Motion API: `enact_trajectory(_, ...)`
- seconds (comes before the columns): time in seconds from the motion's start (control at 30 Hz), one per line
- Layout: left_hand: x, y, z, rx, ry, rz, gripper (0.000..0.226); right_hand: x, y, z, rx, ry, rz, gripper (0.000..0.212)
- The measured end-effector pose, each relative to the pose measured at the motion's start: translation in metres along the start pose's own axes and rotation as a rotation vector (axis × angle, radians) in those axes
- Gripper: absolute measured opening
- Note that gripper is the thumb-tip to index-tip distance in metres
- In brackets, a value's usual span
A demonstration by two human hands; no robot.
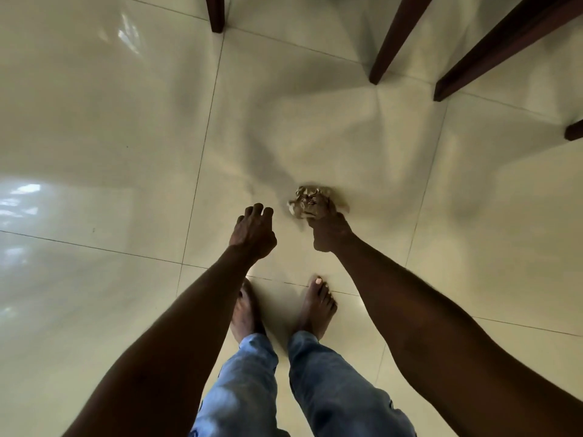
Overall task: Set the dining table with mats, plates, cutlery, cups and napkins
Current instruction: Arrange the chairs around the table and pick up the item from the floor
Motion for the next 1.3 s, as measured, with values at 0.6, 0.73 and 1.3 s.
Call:
enact_trajectory(0.6,-0.047,-0.311,-0.318,-0.148,-0.321,-0.316,0.053,0.164,-0.302,-0.344,-0.371,0.616,0.142,0.03)
enact_trajectory(0.73,-0.064,-0.393,-0.38,-0.254,-0.448,-0.39,0.05,0.194,-0.364,-0.408,-0.347,1.014,0.165,0.064)
enact_trajectory(1.3,0.052,-0.454,-0.468,-0.521,-0.609,-0.537,0.039,0.346,-0.365,-0.507,-0.133,1.395,-0.067,0.055)
Point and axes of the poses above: each hand's wrist, its own y-axis towards the middle knuckle, its own z-axis out of the palm, x = y × z, the point moved 2 cm from there along y, towards the middle knuckle, and after that the axes turned 7 degrees about -z, right-handed, at the moved point
